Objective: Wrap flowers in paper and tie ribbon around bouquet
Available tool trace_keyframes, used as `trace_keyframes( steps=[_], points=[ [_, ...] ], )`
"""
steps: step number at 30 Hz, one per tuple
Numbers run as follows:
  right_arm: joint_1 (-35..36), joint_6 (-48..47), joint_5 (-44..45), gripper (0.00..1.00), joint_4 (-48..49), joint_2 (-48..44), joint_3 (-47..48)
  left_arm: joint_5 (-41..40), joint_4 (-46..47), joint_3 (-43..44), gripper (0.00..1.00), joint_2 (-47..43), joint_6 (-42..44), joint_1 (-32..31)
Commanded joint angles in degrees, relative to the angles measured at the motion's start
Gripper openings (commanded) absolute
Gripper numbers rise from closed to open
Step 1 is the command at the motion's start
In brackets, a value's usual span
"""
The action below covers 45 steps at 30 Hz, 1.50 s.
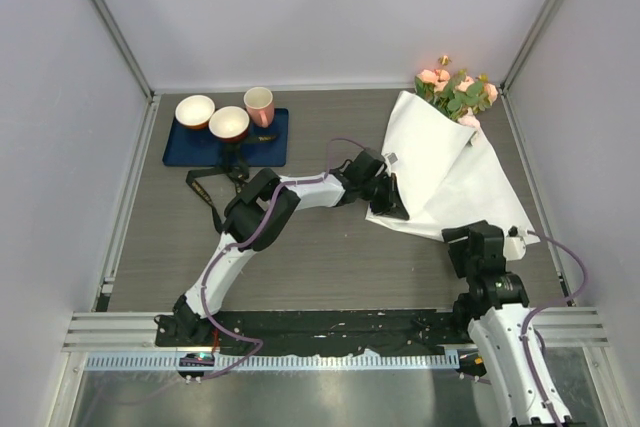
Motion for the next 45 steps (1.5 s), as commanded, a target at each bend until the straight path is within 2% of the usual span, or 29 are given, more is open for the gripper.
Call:
trace_keyframes(
  steps=[1,4,10,12,16,17,21,28,37,41,42,44,45],
  points=[
    [-0.13,6.78,8.62,0.69,2.69,-0.67,-2.65,-4.82,-12.32,-0.88,0.0,3.32,2.97,-0.01],
    [-0.22,8.99,9.77,0.69,4.89,1.09,-4.77,-3.85,-13.12,0.09,0.0,3.85,2.88,-0.1],
    [-0.22,10.93,13.02,0.56,5.07,-0.38,-7.67,-3.5,-12.59,-0.79,0.0,4.11,2.53,-0.01],
    [-0.22,10.32,14.6,0.44,5.24,-2.41,-8.19,-3.32,-12.16,-0.79,0.0,4.29,2.18,-0.01],
    [-0.22,5.5,17.5,0.33,6.56,-6.9,-8.55,-3.59,-12.94,0.09,0.0,4.73,2.0,-0.01],
    [-0.22,4.09,17.77,0.21,7.61,-7.95,-8.03,-3.67,-13.47,0.18,0.0,4.82,2.0,-0.01],
    [-0.22,-5.29,17.86,0.0,10.95,-7.26,-6.18,-3.94,-14.35,0.71,0.0,5.25,2.09,-0.01],
    [-0.05,-21.12,14.17,0.0,18.07,1.96,1.46,-4.38,-14.97,1.14,0.0,5.96,2.09,-0.01],
    [3.2,-32.65,3.01,0.0,25.28,9.96,8.85,-4.73,-15.06,0.88,0.0,6.22,2.27,-0.01],
    [10.13,-36.26,1.6,0.0,26.51,19.69,13.67,-4.82,-15.14,0.88,0.0,6.4,2.44,-0.01],
    [14.5,-38.18,1.77,0.0,27.04,21.64,14.73,-4.82,-15.14,0.88,0.0,6.4,2.44,-0.01],
    [18.22,-40.21,2.3,0.0,28.09,25.42,18.41,-4.82,-15.05,0.71,0.0,6.4,2.62,-0.01],
    [21.28,-42.92,1.69,0.0,28.18,30.57,20.09,-4.99,-14.88,0.62,0.0,6.05,2.62,-0.01]
  ],
)
